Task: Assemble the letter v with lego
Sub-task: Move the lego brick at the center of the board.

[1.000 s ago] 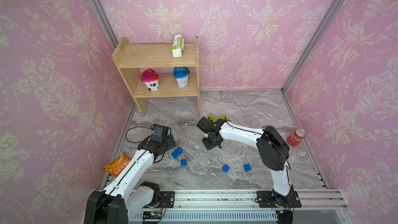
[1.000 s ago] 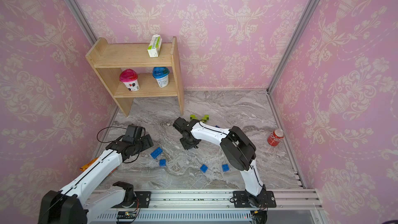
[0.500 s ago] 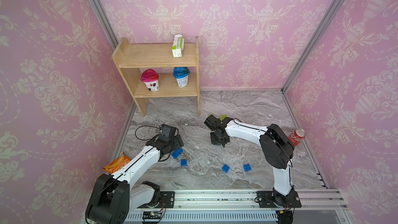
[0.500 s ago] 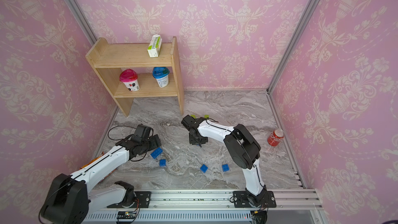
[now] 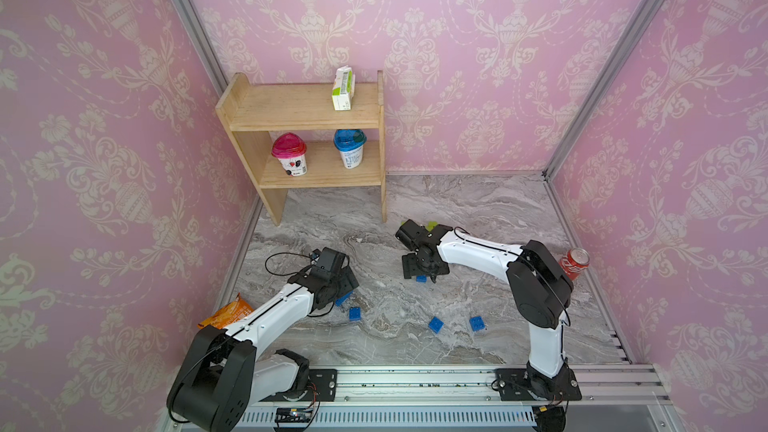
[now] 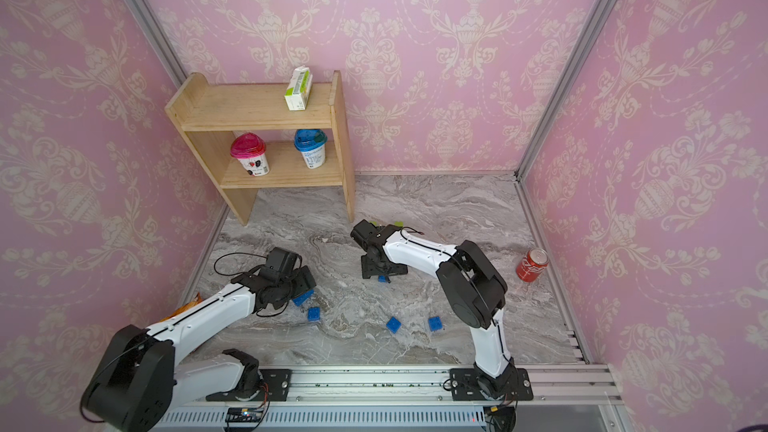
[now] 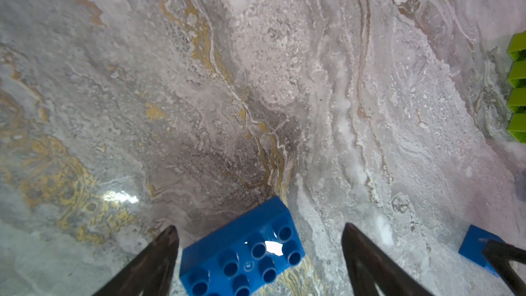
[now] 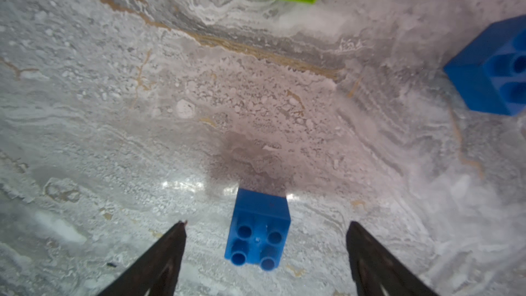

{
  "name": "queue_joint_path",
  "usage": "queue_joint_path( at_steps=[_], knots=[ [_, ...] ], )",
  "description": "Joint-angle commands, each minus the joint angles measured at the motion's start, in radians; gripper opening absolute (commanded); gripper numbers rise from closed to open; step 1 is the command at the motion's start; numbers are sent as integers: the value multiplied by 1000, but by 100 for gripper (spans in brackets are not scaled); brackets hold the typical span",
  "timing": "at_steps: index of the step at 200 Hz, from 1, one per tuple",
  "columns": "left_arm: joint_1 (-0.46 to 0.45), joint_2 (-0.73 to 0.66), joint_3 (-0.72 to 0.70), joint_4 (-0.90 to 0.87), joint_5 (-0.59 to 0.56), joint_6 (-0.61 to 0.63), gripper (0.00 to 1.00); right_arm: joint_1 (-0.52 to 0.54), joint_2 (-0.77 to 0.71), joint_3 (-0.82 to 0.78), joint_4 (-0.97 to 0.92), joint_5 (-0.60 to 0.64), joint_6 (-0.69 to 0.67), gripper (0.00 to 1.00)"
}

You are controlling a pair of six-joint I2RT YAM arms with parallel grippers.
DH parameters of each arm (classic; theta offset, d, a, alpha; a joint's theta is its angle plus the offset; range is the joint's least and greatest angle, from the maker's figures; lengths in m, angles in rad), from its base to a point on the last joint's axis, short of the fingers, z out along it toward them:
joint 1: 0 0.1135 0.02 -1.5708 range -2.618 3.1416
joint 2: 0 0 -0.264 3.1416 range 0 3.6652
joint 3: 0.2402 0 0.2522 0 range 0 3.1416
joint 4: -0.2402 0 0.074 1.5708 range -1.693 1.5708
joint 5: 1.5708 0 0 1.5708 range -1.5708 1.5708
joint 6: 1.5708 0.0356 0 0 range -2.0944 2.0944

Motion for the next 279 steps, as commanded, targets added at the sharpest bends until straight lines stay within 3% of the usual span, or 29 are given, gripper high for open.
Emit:
queue_joint_path(
  at_steps=[1,77,129,165,250,267,279],
  knots=[
    [-7,-12,-12,-71,-4,-48,91,-5,-62,-28,-37,20,-37,90],
    [-10,106,30,-84,7,-91,86,-6,-118,-85,-10,-4,-85,90],
    [-12,162,97,-138,12,-67,68,-24,-164,-132,3,-6,-110,90],
    [-41,217,173,-168,9,-26,63,-66,-201,-178,20,-20,-121,89],
    [-232,489,478,-133,90,109,62,-107,-356,-354,94,-49,-153,89],
    [-249,485,526,-163,88,129,66,-93,-395,-363,85,-33,-162,91],
    [-246,453,538,-179,77,138,72,-67,-401,-348,57,-13,-140,100]
  ],
)
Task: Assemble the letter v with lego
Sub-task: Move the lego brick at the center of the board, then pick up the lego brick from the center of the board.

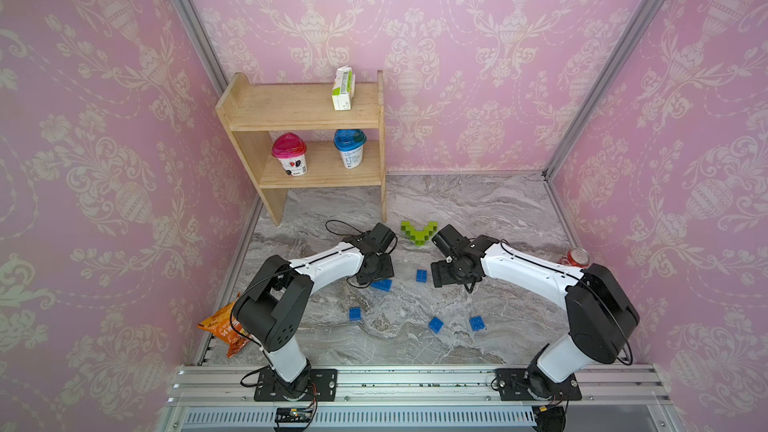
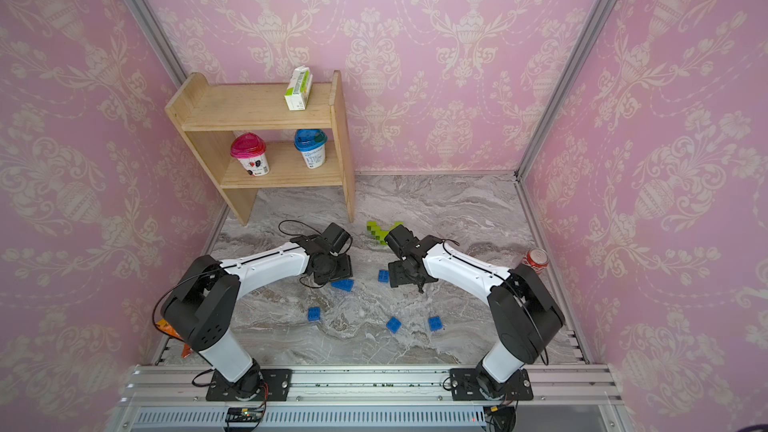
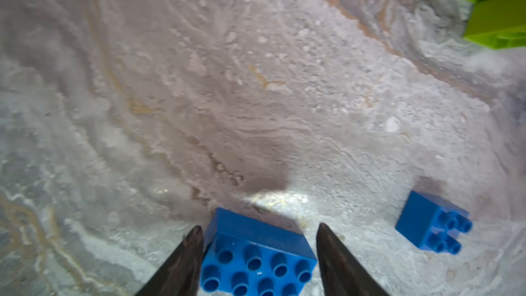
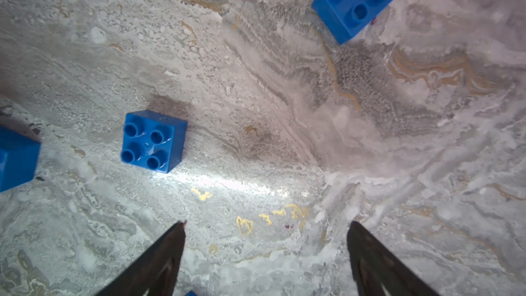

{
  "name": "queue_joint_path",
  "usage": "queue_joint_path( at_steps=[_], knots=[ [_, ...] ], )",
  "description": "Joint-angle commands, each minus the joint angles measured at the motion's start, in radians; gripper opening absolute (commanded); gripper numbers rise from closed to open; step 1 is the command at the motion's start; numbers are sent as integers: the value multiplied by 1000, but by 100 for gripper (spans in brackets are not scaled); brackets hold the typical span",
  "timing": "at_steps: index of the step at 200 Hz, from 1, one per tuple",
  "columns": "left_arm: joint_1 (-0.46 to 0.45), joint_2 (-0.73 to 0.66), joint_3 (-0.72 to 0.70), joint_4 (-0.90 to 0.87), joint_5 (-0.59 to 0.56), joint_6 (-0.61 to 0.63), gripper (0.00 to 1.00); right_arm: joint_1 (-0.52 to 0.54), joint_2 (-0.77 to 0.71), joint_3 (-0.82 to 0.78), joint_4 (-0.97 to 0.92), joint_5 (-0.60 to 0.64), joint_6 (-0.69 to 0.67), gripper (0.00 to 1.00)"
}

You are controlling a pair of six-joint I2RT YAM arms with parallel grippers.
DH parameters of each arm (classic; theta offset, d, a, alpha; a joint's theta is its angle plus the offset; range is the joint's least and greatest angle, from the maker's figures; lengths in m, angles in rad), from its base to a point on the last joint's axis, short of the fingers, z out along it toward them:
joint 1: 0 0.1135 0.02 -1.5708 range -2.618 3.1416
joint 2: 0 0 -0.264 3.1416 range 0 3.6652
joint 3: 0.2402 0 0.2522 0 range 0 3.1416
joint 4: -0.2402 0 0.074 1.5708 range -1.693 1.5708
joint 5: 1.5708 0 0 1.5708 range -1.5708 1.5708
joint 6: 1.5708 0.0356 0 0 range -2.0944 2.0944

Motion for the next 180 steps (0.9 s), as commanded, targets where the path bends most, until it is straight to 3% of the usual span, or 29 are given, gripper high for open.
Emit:
queue_joint_path(
  at_steps=[1,11,28,64,87,111,145,180],
  knots=[
    [-3,-41,50,-50,12,57,72,37,-43,8,-12,19,2,100],
    [9,-75,53,-64,8,70,79,78,-31,38,-46,43,49,100],
    [59,-136,50,-93,-10,129,99,167,3,96,-99,90,192,100],
    [251,-260,-6,-33,-36,333,99,316,145,263,-115,113,451,100],
    [330,-314,-34,29,-82,430,99,369,295,410,-145,146,516,100],
    [357,-360,-38,26,-202,495,99,391,404,507,-160,178,598,100],
    [374,-385,-72,75,-103,471,99,382,484,576,-156,146,688,100],
    [373,-408,-131,120,-117,440,96,369,538,619,-170,107,735,100]
  ],
)
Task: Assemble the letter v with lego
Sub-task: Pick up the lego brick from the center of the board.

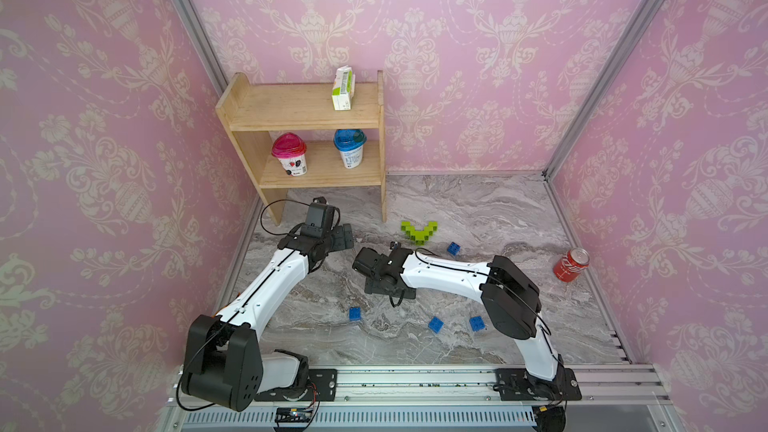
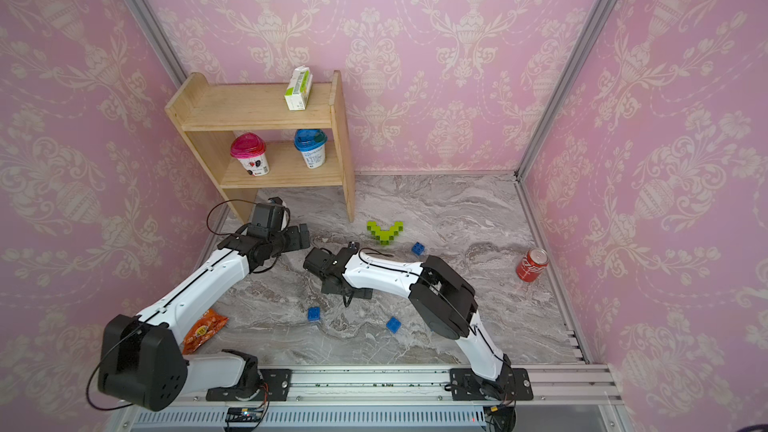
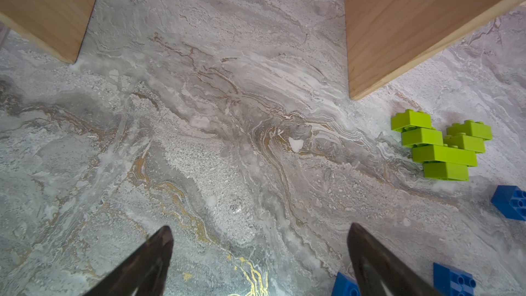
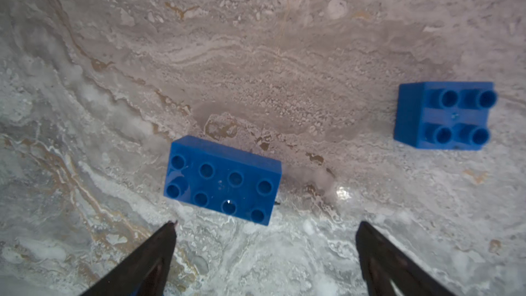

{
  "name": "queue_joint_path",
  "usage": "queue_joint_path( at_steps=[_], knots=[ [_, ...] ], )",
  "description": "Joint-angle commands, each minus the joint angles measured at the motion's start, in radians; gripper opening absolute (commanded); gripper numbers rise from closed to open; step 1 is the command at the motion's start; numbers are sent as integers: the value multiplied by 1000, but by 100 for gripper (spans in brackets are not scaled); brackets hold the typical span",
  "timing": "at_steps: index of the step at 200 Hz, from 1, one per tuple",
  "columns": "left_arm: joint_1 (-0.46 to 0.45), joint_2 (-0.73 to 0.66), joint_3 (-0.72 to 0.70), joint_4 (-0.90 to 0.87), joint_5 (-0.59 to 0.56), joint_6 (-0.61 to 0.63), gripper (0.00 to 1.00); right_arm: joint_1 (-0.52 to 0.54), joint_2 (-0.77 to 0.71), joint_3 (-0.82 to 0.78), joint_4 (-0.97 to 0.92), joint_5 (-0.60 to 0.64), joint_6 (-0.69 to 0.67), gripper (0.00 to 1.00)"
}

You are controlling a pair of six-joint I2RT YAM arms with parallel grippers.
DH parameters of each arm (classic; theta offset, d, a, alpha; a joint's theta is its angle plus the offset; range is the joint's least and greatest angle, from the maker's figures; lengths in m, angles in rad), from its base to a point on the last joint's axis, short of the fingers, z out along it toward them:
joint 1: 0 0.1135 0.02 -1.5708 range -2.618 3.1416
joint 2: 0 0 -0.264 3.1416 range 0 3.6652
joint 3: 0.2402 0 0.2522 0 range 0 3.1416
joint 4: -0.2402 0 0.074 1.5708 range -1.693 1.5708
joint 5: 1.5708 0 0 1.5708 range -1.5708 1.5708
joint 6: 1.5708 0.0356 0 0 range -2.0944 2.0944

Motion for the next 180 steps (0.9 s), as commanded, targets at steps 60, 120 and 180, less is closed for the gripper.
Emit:
queue_joint_path(
  at_steps=[60,120,180],
  knots=[
    [2,-98,-86,71,0,-15,93,-26,112,138,-60,-46,72,100],
    [2,-123,-97,69,-9,-14,92,-45,156,151,-89,-69,63,96],
    [1,-115,-97,59,-12,-18,92,-49,150,142,-98,-69,12,77]
  ],
)
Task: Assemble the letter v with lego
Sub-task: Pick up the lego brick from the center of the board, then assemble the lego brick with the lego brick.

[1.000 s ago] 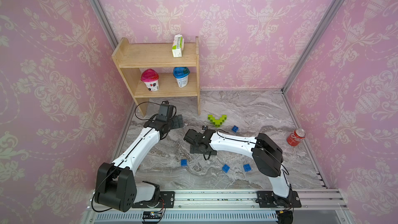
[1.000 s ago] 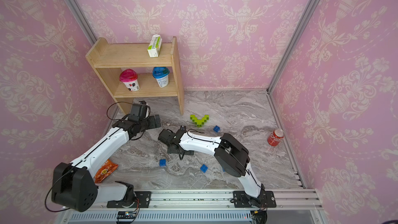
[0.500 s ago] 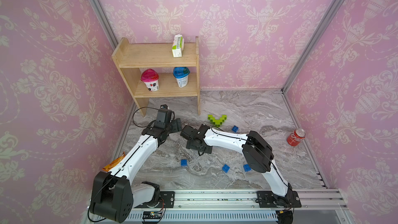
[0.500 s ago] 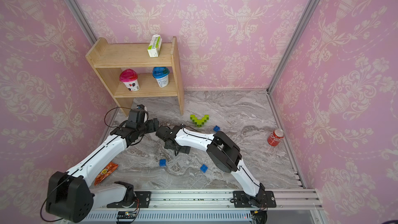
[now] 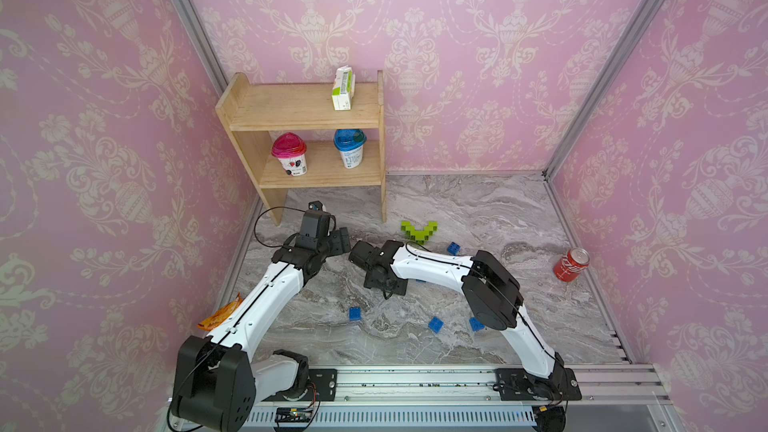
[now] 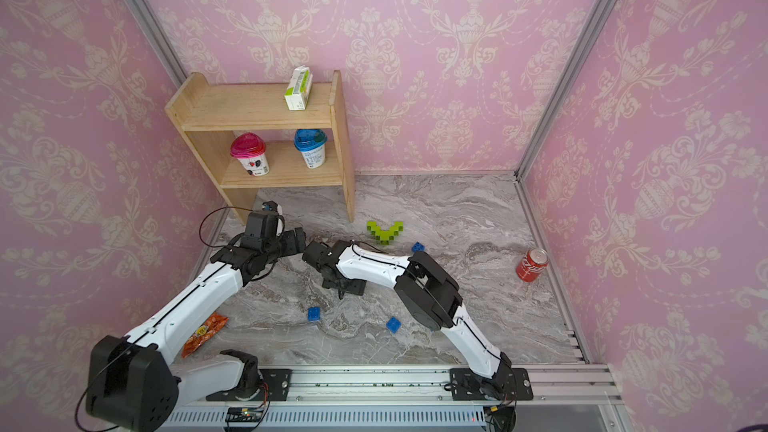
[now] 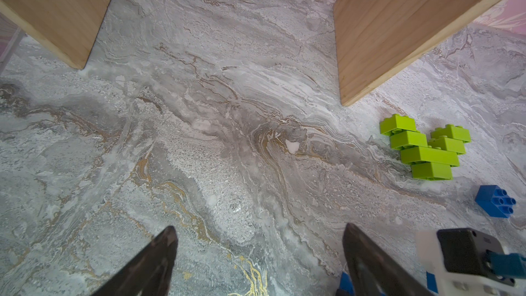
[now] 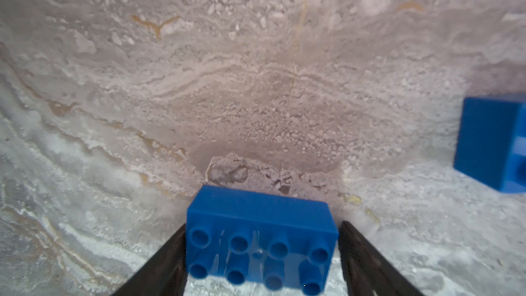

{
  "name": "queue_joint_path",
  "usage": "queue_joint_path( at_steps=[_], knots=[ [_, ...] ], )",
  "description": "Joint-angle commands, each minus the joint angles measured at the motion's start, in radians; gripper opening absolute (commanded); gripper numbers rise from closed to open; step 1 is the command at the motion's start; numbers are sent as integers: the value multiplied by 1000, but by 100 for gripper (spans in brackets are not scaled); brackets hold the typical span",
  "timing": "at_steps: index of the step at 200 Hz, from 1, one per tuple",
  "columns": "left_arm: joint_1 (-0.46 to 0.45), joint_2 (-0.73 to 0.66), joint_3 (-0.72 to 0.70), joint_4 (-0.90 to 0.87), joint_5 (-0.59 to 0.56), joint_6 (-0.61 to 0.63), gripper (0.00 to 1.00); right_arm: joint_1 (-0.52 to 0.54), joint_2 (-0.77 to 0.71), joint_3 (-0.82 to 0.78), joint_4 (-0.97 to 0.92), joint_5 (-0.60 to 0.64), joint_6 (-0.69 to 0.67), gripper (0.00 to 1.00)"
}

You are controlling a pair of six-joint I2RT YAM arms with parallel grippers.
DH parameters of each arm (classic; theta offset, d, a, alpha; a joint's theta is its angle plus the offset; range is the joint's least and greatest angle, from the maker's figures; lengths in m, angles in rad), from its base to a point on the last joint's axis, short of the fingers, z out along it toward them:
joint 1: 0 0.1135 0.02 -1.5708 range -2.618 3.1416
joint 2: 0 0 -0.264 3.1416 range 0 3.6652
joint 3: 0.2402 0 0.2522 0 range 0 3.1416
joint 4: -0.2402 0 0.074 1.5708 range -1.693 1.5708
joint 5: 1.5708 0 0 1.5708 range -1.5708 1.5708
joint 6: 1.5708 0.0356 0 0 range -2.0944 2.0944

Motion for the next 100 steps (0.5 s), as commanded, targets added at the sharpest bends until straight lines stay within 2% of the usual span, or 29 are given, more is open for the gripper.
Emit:
queue_joint_path(
  at_steps=[1,16,37,67,100],
  knots=[
    [2,-10,-12,-6,-12,-18,92,-7,6,-8,-39,1,-28,77],
    [0,-10,-15,-9,-14,-19,92,-11,-18,-21,-47,17,-51,70],
    [-1,-4,-20,-8,-16,-27,92,-22,-71,-53,-46,28,-88,65],
    [-6,19,-18,-3,-13,-35,91,-31,-176,-59,-121,71,-214,56],
    [-20,53,-19,28,5,-64,91,-99,-287,-158,-171,58,-306,46]
  ],
)
